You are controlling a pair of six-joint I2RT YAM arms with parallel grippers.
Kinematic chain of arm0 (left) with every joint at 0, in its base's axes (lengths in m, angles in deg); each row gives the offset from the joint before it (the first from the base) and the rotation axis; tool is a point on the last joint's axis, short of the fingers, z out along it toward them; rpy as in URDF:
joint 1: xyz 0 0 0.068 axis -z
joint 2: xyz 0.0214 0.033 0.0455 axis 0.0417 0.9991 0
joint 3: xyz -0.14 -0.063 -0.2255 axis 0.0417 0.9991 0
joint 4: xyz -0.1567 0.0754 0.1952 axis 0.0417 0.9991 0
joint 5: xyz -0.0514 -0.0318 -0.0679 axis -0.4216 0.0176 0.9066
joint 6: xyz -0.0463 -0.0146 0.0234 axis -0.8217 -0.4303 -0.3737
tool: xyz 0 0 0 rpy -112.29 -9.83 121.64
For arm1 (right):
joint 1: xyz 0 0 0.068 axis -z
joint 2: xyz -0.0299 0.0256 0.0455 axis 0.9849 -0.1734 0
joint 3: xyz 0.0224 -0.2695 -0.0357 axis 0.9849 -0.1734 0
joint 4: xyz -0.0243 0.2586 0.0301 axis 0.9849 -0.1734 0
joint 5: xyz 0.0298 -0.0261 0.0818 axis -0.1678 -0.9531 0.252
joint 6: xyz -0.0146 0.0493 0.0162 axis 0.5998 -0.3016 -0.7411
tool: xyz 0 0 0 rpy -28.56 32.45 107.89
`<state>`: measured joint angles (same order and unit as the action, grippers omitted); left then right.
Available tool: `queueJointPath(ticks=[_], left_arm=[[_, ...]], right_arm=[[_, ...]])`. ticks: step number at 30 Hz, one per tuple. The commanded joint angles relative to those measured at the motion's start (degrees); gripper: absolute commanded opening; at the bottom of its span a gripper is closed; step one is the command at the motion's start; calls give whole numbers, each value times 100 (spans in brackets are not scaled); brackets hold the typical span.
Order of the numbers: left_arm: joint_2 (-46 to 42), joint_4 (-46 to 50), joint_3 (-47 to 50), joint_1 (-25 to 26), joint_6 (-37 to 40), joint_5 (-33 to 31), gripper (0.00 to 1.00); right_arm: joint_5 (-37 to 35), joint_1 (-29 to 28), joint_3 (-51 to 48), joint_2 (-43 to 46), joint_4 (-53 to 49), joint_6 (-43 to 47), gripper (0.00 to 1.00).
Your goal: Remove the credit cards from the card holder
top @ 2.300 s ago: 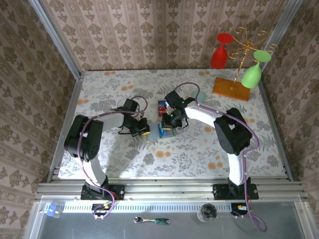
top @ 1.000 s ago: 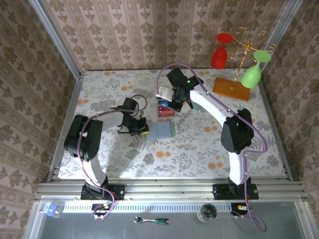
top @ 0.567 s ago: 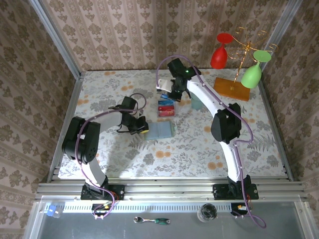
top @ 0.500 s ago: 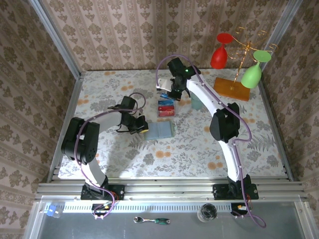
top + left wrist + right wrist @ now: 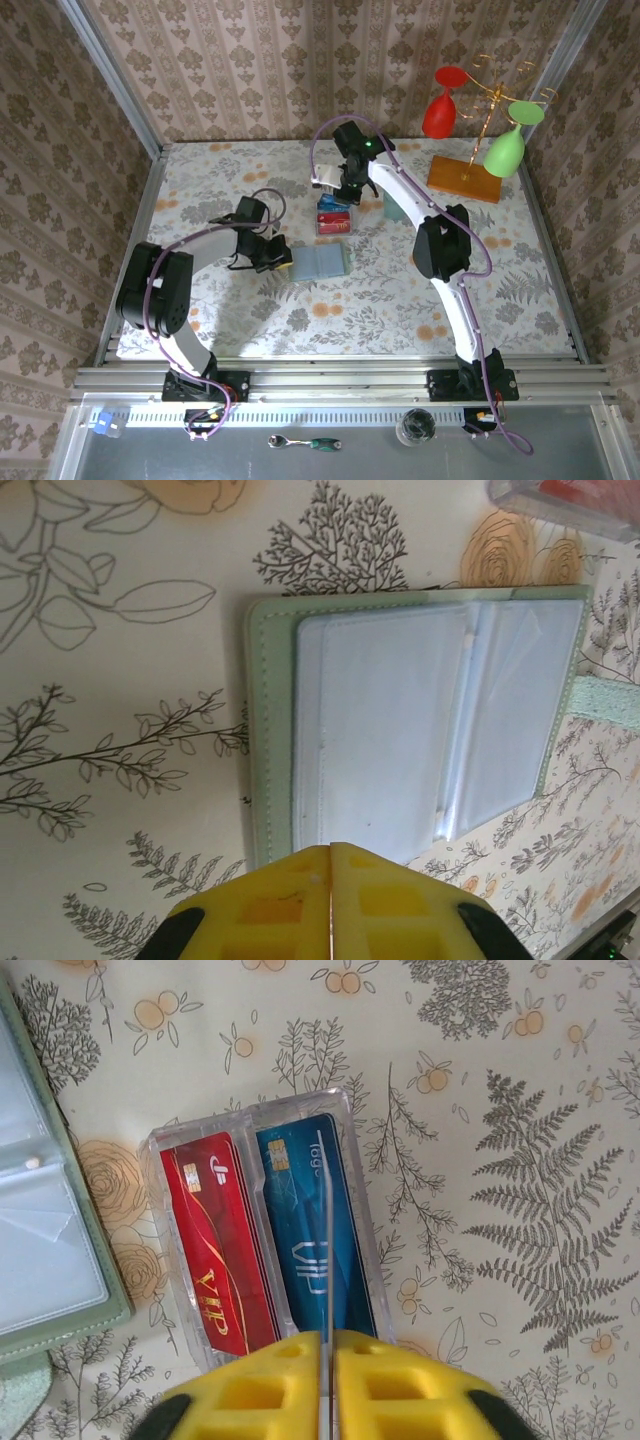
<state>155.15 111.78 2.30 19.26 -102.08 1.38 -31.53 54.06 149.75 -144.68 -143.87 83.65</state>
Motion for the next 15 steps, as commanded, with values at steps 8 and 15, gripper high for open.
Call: queueJointPath(ticks=[8, 15], left_arm=[[-189, -99, 208, -73, -63, -47, 8], [-180, -206, 305, -82, -63, 28, 1]], right_arm=[[-182, 24, -215, 391, 401, -266, 23], [-7, -65, -1446, 1269, 1496, -1734, 27]])
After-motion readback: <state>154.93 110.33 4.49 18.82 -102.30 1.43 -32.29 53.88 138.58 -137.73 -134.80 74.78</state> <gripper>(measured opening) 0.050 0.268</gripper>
